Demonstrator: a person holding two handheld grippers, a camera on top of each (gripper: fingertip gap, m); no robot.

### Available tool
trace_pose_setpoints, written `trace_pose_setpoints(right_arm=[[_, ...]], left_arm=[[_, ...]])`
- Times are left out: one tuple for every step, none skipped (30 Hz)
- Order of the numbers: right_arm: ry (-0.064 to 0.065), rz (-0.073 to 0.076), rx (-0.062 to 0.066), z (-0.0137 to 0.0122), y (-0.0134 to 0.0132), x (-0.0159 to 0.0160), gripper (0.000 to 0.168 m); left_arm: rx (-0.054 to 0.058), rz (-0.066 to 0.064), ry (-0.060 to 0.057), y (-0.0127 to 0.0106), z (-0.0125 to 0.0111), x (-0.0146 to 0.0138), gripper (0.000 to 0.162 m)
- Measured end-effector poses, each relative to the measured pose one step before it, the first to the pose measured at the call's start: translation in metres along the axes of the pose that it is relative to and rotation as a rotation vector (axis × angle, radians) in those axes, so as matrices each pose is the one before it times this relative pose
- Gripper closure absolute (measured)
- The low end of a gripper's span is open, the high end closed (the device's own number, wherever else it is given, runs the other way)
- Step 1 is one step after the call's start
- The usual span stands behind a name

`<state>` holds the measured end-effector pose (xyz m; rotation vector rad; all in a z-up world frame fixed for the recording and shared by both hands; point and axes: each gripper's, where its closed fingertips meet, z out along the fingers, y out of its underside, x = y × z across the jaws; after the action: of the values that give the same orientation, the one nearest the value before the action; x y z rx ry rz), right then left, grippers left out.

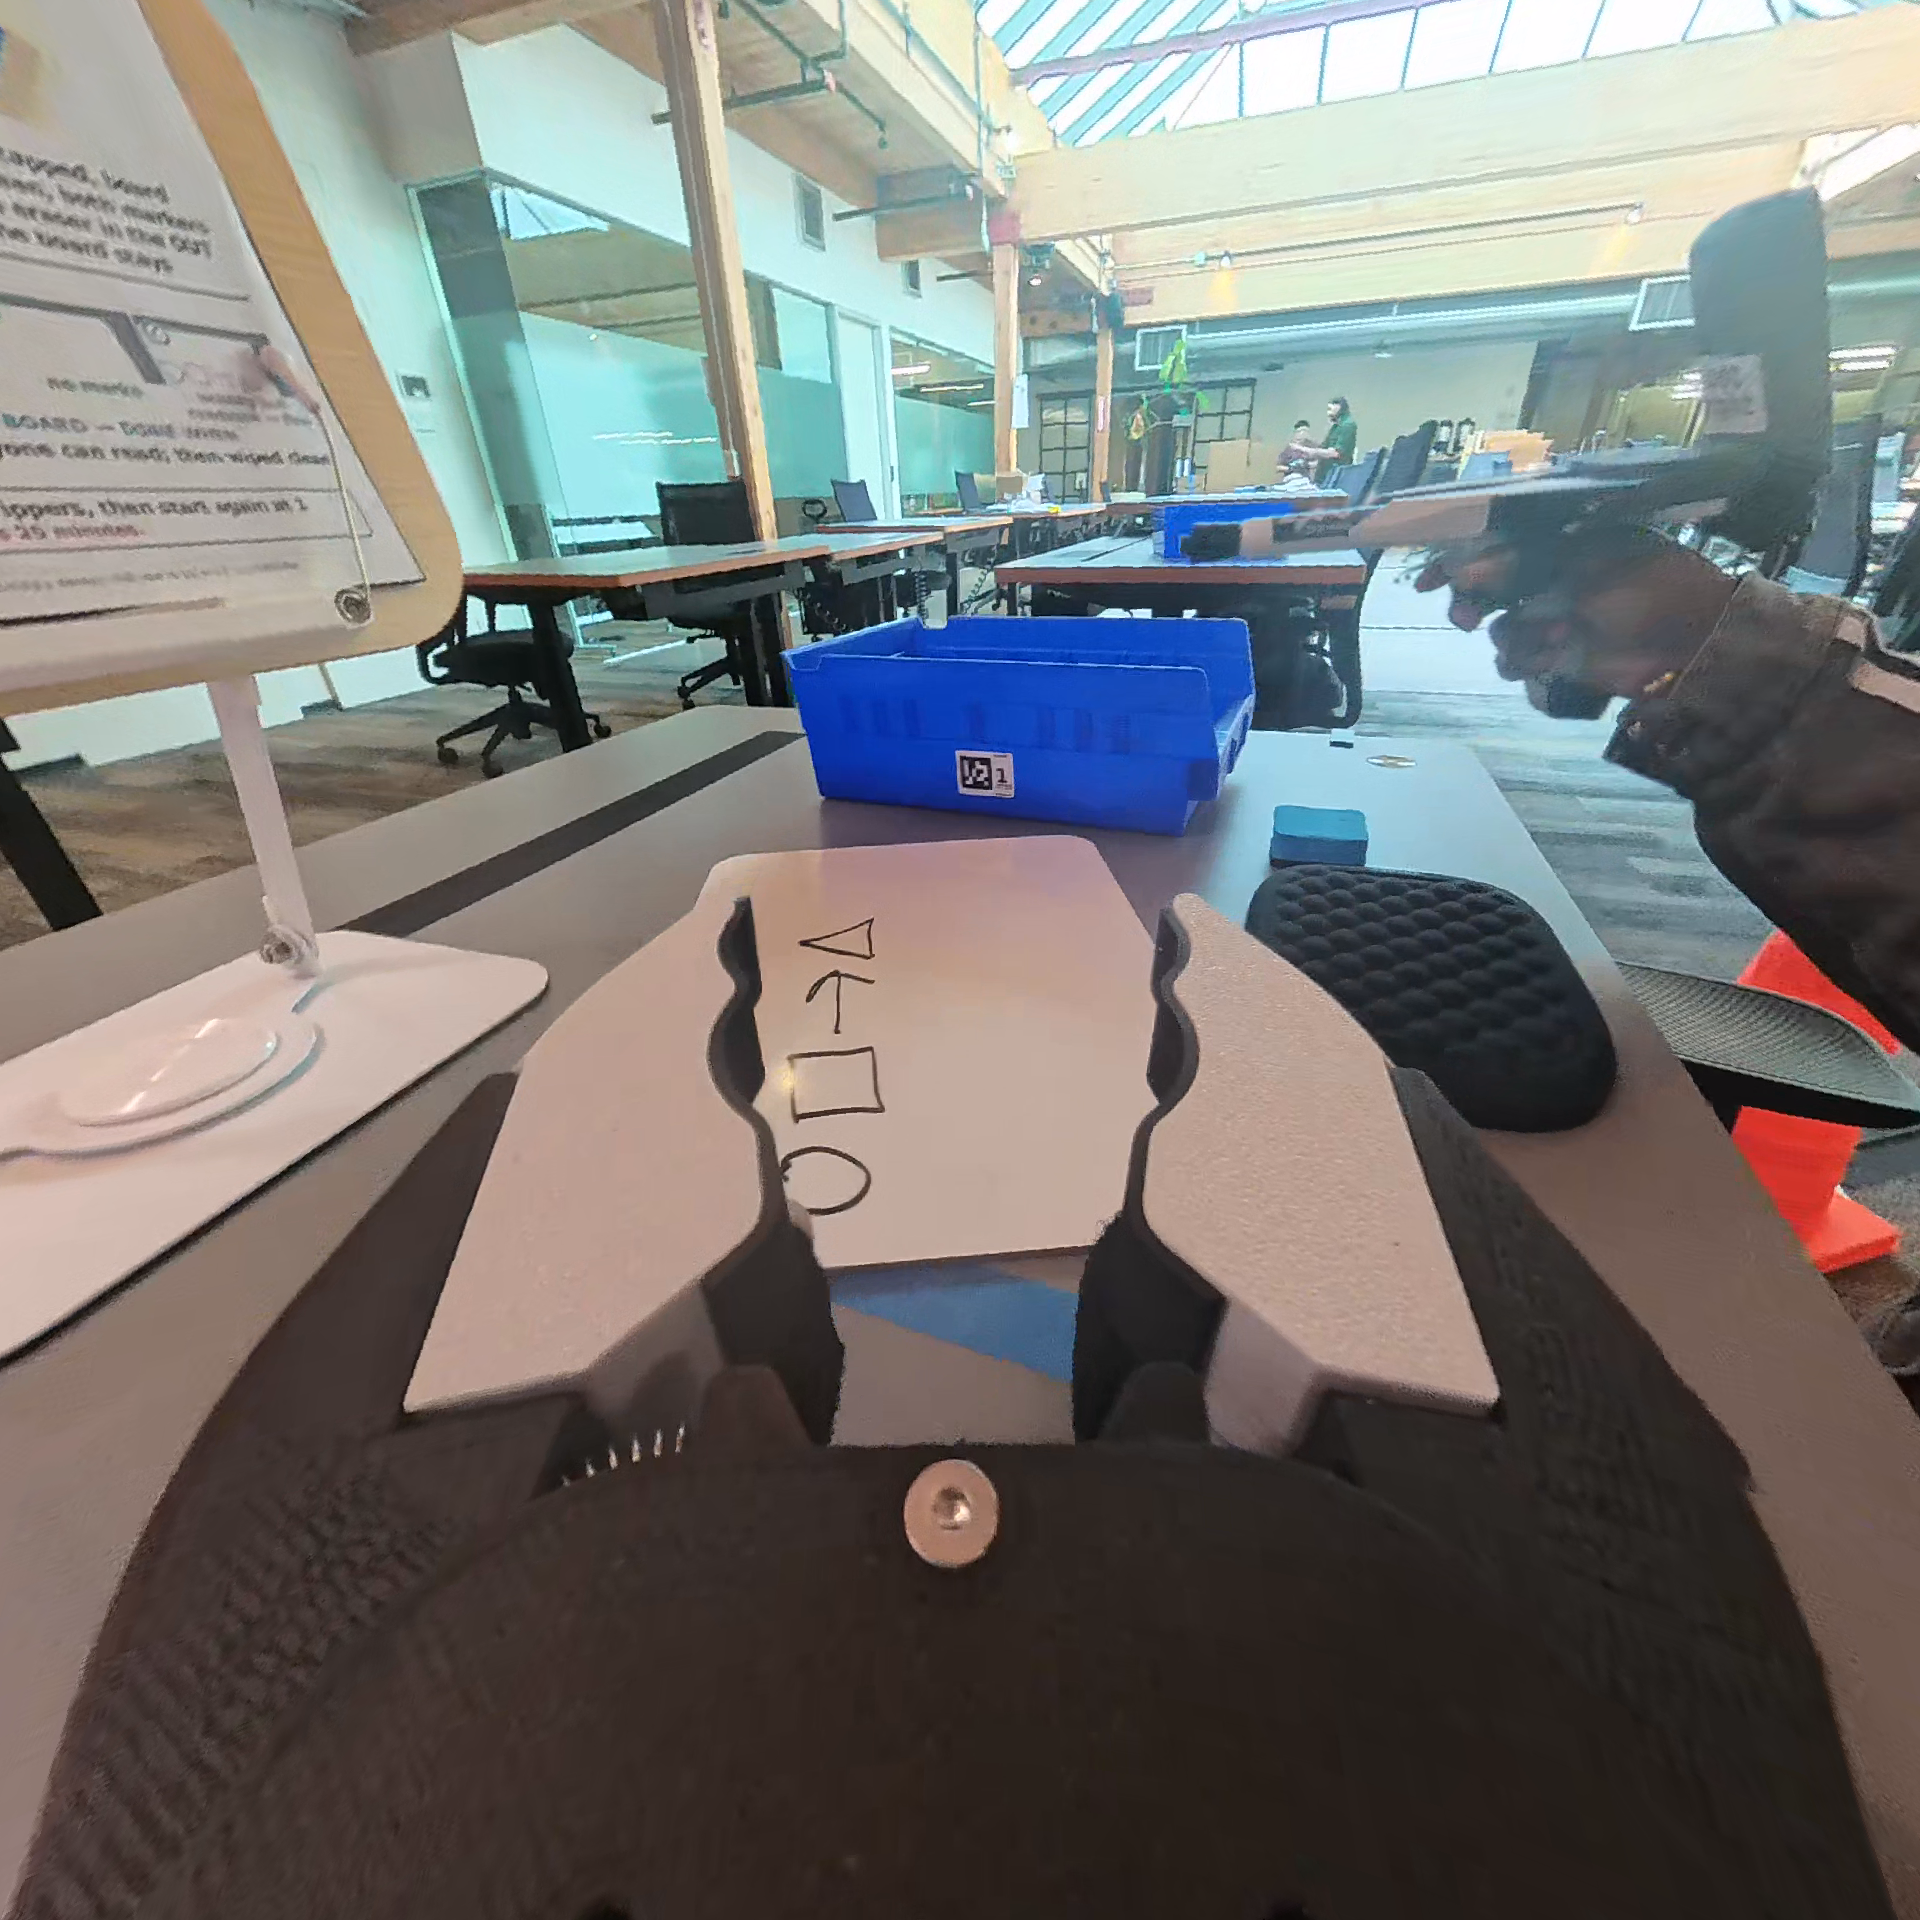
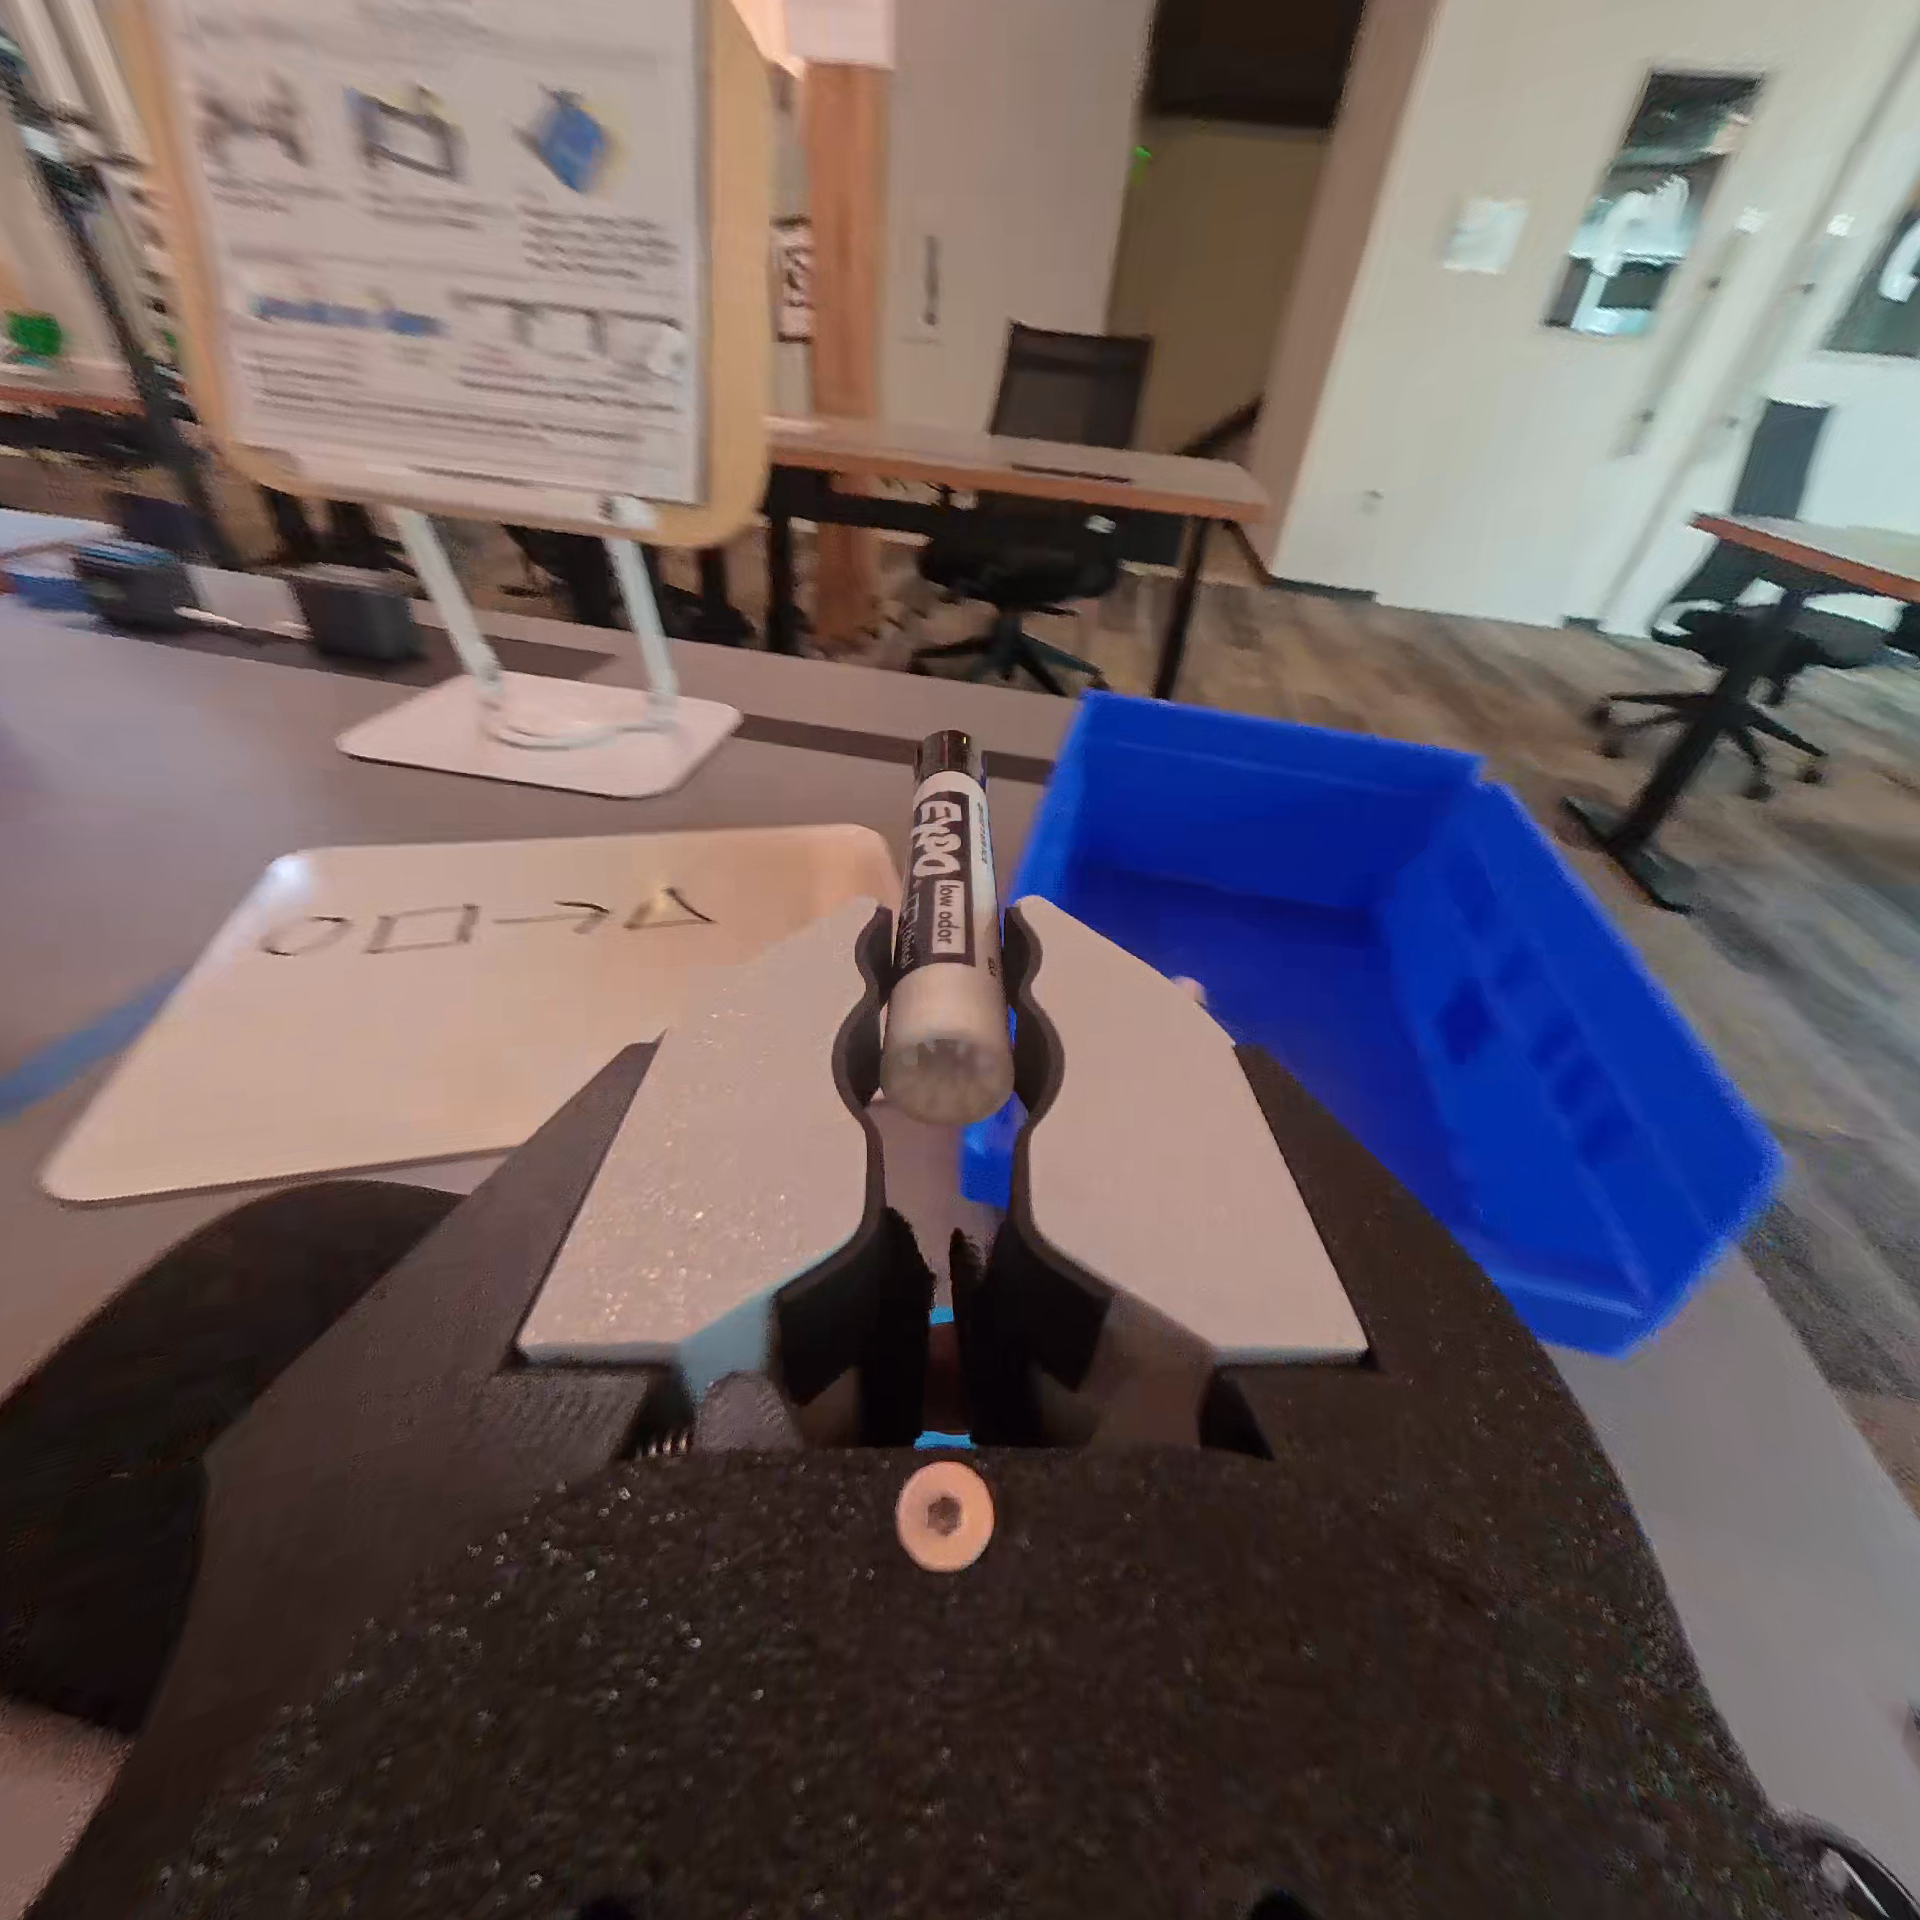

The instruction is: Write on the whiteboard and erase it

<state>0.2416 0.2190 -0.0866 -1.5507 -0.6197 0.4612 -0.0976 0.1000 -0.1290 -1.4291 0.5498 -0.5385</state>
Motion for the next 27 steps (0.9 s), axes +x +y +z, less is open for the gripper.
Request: trace_pose_setpoints(right_arm=[[0.0155,0.0086,-0.0101,-0.00069,0.00414,0.00674,0.148],[0.0002,0.0144,-0.0033,0.00065,0.0033,0.0025,0.148],[-0.0027,0.0066,-0.0042,0.00148,0.00295,0.00015,0.148],[0.0039,-0.0029,-0.0083,0.00158,0.00313,-0.00026,0.148],[0.0008,-0.0073,-0.0046,0.00166,0.00248,-0.00189,0.148],[-0.0133,-0.0043,0.0044,0.00167,0.001,-0.0048,0.148],[-0.021,0.0034,0.0071,0.00186,0.00062,-0.00648,0.148],[-0.0166,0.0065,0.0,0.00202,0.00152,-0.00585,0.148],[-0.0036,-0.0016,-0.008,0.0021,0.00302,-0.00389,0.148],[0.0127,-0.0131,-0.0138,0.00165,0.00411,-0.0013,0.148],[0.0222,-0.018,-0.0179,0.00032,0.0049,0.00092,0.148],[0.0283,-0.0093,-0.012,-0.00108,0.00351,0.00343,0.148],[0.0204,0.0049,0.0013,-0.00228,0.00069,0.0044,0.148],[0.01,0.0173,0.009,-0.00252,-0.00199,0.00472,0.148],[0.0097,0.0179,0.0053,-0.00181,-0.00328,0.0056,0.148],[0.0137,0.0026,-0.0085,-0.00007,-0.00261,0.00625,0.148],[0.0217,-0.0129,-0.025,0.00248,-0.00081,0.00732,0.148],[0.0289,-0.0202,-0.0332,0.00518,0.00051,0.00846,0.148],[0.0194,-0.0203,-0.0411,0.00792,0.00174,0.00735,0.148],[0.0008,-0.0141,-0.0493,0.00985,0.00282,0.00482,0.148],[-0.0089,-0.0096,-0.0497,0.01091,0.00285,0.00334,0.148],[-0.0102,-0.012,-0.0443,0.01104,0.00198,0.00248,0.147],[-0.0091,-0.0152,-0.0424,0.01062,0.00156,0.00209,0.148],[-0.0015,-0.0168,-0.0374,0.00986,0.00096,0.00246,0.147],[0.0004,-0.0136,-0.0287,0.00864,0.00009,0.00227,0.147],[-0.0123,-0.0022,-0.0315,0.00815,0.00089,0.00064,0.147],[-0.0271,0.0058,-0.0419,0.008,0.00254,-0.00137,0.147]], left_arm=[[-0.0011,-0.0128,0.0001,0.00031,0.00039,-0.00052,0.089],[-0.0019,-0.008,-0.0024,0.00029,0.00042,-0.00047,0.089],[-0.0069,-0.0022,-0.0048,0.00095,0.00029,-0.00061,0.089],[-0.0096,0.0037,-0.0025,0.00119,0.00012,-0.00009,0.089],[-0.0048,0.0071,-0.0018,0.00032,-0.00006,0.00019,0.089],[0.0003,0.007,-0.0029,-0.00037,-0.00027,0.00001,0.089],[0.0032,0.0037,-0.0057,-0.00035,-0.00038,-0.00063,0.089],[0.0014,-0.0035,-0.0057,0.00013,-0.00028,-0.00109,0.089],[-0.0032,-0.0115,-0.0044,0.00086,0.00019,-0.00111,0.089],[-0.0084,-0.0155,-0.0018,0.00144,0.00042,-0.00071,0.089],[-0.0092,-0.0118,0.0056,0.00131,0.00049,0.00078,0.089],[-0.0061,-0.002,0.0057,0.00072,0.00036,0.0014,0.089],[-0.0036,0.0093,0.0007,0.00019,0.00023,0.00098,0.089],[-0.0033,0.0146,-0.0034,0.00024,0.0002,0.00048,0.089],[-0.0057,0.0134,-0.003,0.00063,0.00029,0.00015,0.09],[-0.0084,0.0077,-0.0019,0.00107,0.00059,0.00003,0.09],[-0.0093,-0.0001,-0.0022,0.0015,0.00062,-0.00027,0.09],[-0.0086,-0.0043,-0.0008,0.00161,0.0007,-0.00005,0.09],[-0.007,-0.0026,0.0019,0.00159,0.00067,0.0003,0.09],[-0.0038,0.0011,-0.0003,0.00106,0.00057,0.00013,0.09],[-0.0018,0.0046,-0.0029,0.0007,0.00046,-0.00013,0.09],[-0.0011,0.0071,-0.0008,0.00041,0.00033,0.00023,0.09],[-0.0032,0.0075,-0.001,0.00066,0.00032,0.0002,0.091],[-0.0062,0.0059,-0.0022,0.00106,0.0003,-0.00025,0.091],[-0.0068,0.0025,-0.0022,0.00135,0.00004,-0.00046,0.091],[-0.0035,-0.004,-0.0028,0.00099,-0.0001,-0.00103,0.091],[-0.0002,-0.0121,-0.0003,0.0006,-0.00005,-0.00086,0.091]])
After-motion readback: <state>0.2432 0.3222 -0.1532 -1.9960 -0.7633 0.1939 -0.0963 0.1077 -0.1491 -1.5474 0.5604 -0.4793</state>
